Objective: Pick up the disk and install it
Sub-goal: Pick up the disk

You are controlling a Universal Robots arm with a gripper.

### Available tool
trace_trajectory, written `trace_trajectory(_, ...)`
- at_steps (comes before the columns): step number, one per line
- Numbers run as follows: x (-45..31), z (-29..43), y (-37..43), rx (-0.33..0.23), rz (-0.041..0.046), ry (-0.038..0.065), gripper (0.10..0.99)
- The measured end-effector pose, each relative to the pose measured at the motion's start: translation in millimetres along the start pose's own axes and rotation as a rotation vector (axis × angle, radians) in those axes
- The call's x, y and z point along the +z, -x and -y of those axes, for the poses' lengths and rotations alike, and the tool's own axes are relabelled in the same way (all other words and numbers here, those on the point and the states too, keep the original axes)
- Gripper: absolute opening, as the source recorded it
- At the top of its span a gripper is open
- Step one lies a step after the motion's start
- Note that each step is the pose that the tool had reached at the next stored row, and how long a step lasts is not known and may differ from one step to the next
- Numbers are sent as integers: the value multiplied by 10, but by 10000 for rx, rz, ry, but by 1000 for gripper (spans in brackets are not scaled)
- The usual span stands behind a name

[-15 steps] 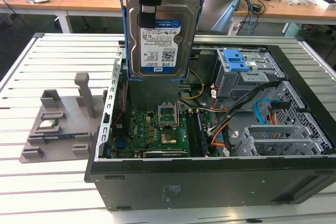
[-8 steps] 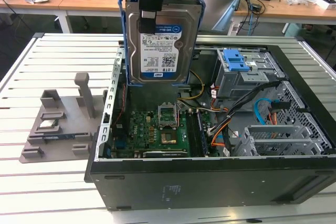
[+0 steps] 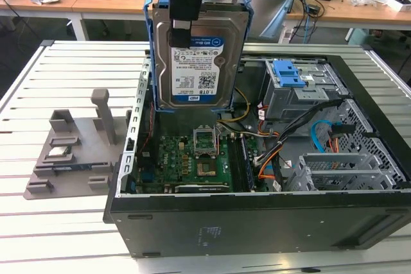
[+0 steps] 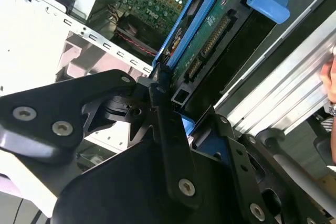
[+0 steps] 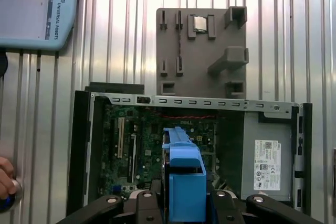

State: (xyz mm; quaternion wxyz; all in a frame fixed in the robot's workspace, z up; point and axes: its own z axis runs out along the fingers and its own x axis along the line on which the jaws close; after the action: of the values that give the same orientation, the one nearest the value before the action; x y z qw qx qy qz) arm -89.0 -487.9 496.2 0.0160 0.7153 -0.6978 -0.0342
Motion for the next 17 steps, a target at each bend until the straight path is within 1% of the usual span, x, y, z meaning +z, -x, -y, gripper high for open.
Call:
trace_trajectory(4,2,-1,-59,0,-1,0,365)
trace_trajectory(6,4,-2,-109,0,-3,0,365)
trace_trajectory(8,4,-3,-132,0,-4,-1,365)
trace_trajectory(9,5,-3,-160,0,-4,1,365)
trace_trajectory(14,8,-5,-234,1,-8,0,365)
trace_trajectory(17,9,-7,-301,1,-11,0,365)
